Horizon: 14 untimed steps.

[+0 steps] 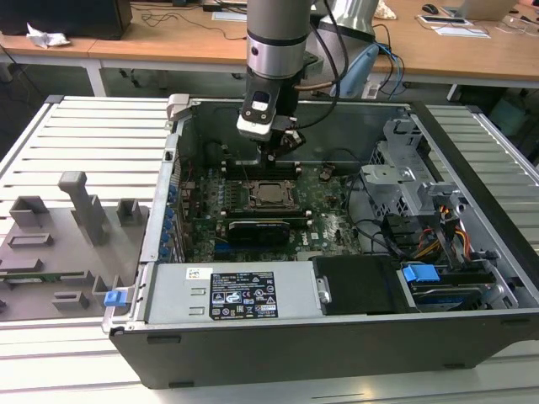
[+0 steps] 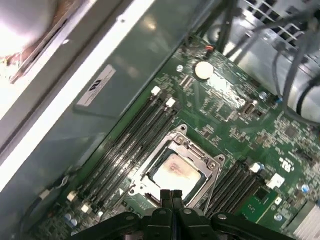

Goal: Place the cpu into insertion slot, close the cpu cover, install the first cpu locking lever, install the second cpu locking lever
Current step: 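Install the first cpu locking lever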

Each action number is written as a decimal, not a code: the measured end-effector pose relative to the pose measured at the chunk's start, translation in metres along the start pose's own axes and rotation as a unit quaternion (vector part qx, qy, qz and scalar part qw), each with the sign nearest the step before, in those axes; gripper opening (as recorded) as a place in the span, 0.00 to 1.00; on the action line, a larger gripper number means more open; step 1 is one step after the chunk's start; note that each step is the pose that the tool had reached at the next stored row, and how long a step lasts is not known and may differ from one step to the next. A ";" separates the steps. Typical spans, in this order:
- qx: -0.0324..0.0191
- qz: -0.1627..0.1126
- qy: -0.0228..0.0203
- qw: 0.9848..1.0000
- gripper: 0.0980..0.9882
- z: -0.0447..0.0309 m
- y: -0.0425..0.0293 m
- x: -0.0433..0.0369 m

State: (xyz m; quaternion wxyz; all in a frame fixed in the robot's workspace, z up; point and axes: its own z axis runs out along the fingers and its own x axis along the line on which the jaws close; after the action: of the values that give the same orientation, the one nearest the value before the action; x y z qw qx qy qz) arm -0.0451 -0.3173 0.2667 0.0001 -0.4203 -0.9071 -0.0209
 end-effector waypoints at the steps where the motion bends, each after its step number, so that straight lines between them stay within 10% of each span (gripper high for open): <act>1: 0.000 -0.018 0.001 1.000 0.01 0.0001 0.0000 0.0000; 14: 0.002 -0.136 0.005 0.991 0.01 0.0017 -0.0001 0.0000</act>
State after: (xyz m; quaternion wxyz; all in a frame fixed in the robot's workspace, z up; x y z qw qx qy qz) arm -0.0451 -0.3174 0.2650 0.0029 -0.2925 -0.9560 -0.0206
